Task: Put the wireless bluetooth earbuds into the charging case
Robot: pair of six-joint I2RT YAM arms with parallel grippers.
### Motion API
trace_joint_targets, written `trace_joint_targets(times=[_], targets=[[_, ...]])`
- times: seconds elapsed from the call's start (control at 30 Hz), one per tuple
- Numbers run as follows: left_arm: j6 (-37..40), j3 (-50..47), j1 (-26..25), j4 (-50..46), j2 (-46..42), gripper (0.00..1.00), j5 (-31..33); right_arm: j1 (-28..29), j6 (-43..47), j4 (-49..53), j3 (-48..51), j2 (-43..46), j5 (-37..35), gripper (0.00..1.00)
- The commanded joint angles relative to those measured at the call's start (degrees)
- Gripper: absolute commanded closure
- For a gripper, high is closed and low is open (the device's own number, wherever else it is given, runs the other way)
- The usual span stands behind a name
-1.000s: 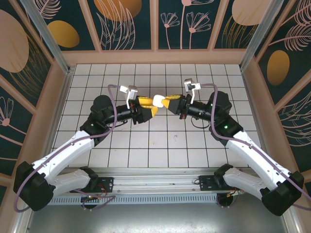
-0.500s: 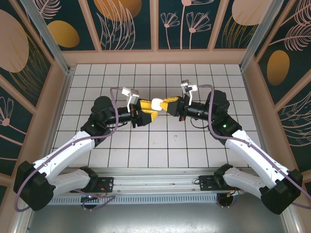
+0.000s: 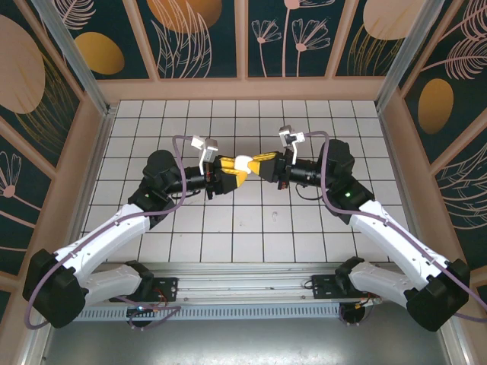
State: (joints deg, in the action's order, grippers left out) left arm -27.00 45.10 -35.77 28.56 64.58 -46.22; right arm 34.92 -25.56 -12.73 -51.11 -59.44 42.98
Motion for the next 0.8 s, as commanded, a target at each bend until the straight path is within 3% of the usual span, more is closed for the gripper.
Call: trace_joint_targets(times=[0.0,0.2,0.3,0.43,0.47,0.63,0.77], targets=[[1.17,0.88,0.0,1.02,-0.03,0.64,-0.38,0.01,1.55,-2.24,-0.95,-0.85,2.14,0.89],[0.68,0.44,0.17,2.26,0.01,0.62,0.12,-0.03,2.42,-1.78,-0.91,-0.94,1.88,0.89],[-0.22,0.58,0.12,3.13,0.67,0.68,-0.67,-0.09,2.38,-1.72,-0.68,-0.88,1.11,0.89],[-0.24,0.89,0.17,2.39,1.34,0.86,-0.89,-0.07,1.92,-2.58,-0.35,-0.52,0.46,0.89],[-0.26,0.83,0.13,2.3,1.34,0.88,-0.71,-0.02,1.91,-2.42,-0.36,-0.44,0.1,0.87],[1.89,0.28,0.16,1.24,0.97,0.96,0.18,-0.04,2.2,-0.84,-0.95,-0.23,-1.99,0.59],[2.2,-0.36,0.17,3.79,1.56,1.0,-3.4,-0.03,3.66,3.27,-2.27,-1.88,-3.91,0.54]])
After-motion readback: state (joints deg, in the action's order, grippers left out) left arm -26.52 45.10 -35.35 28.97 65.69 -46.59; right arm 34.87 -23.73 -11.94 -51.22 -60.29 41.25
